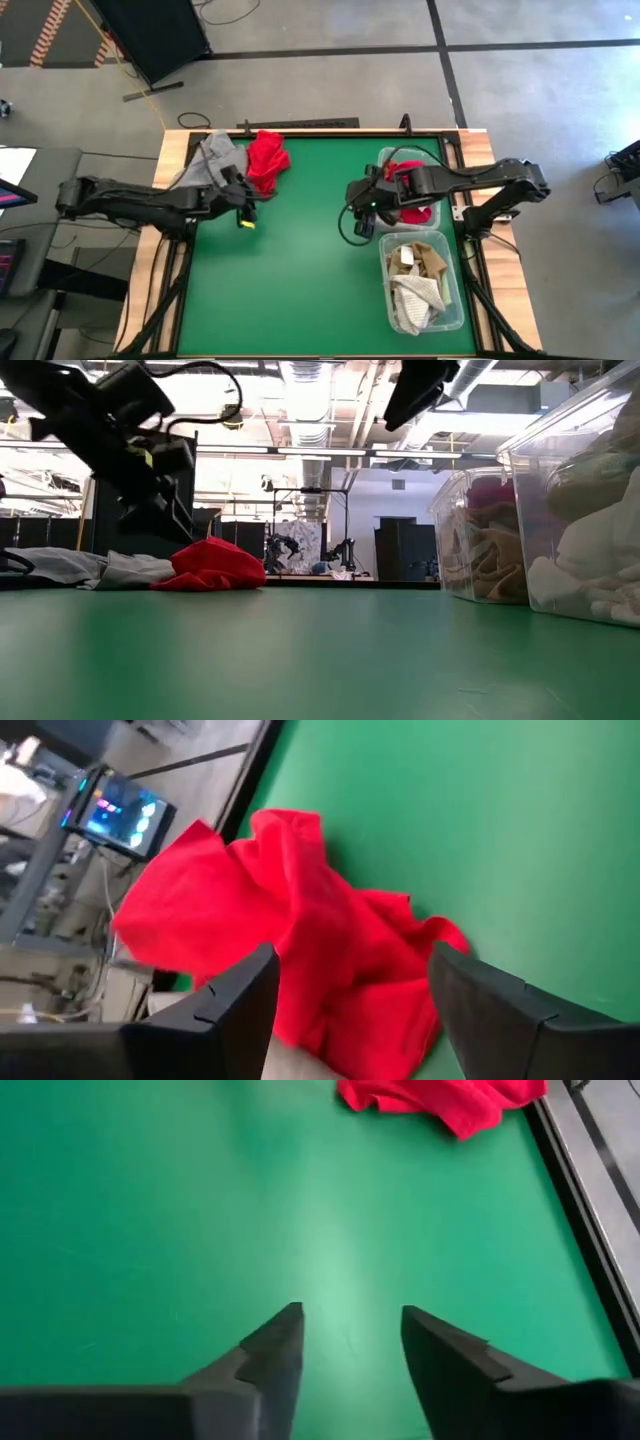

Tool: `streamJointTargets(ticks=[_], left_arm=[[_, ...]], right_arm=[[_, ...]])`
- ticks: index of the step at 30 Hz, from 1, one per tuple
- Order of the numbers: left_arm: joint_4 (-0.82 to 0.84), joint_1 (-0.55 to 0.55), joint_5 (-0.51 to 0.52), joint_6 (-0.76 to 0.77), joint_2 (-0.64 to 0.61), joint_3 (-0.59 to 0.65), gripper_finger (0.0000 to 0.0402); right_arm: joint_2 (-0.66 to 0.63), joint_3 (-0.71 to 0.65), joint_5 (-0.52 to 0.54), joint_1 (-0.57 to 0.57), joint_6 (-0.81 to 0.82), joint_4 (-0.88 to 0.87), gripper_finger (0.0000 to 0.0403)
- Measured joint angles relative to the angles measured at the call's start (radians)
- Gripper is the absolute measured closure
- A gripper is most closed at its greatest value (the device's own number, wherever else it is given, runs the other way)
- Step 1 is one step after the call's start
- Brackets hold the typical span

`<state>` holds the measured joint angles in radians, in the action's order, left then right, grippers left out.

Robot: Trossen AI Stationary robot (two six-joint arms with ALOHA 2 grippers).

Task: Sort towels by color in basket
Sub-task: Put the red towel into the top transparent bin

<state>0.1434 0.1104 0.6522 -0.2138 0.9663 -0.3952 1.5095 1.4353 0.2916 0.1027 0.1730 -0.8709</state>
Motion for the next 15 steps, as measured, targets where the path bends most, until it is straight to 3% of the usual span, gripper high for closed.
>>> streamJointTargets(ticks=[7, 11, 15], left_arm=[[-0.007, 0.065, -0.031, -0.082, 0.211, -0.115, 0.0132], [0.012, 0.129, -0.170, -0.084, 0.331, -0.178, 0.0113], [0.030, 0.201, -0.203, -0.064, 0.457, -0.231, 0.0103]], right_arm=[[0.037, 0.000, 0.001, 0.021, -0.024, 0.018, 0.0165], [0.051, 0.001, 0.002, 0.025, -0.031, 0.052, 0.0163], [0.063, 0.000, 0.003, 0.035, -0.040, 0.058, 0.0163]])
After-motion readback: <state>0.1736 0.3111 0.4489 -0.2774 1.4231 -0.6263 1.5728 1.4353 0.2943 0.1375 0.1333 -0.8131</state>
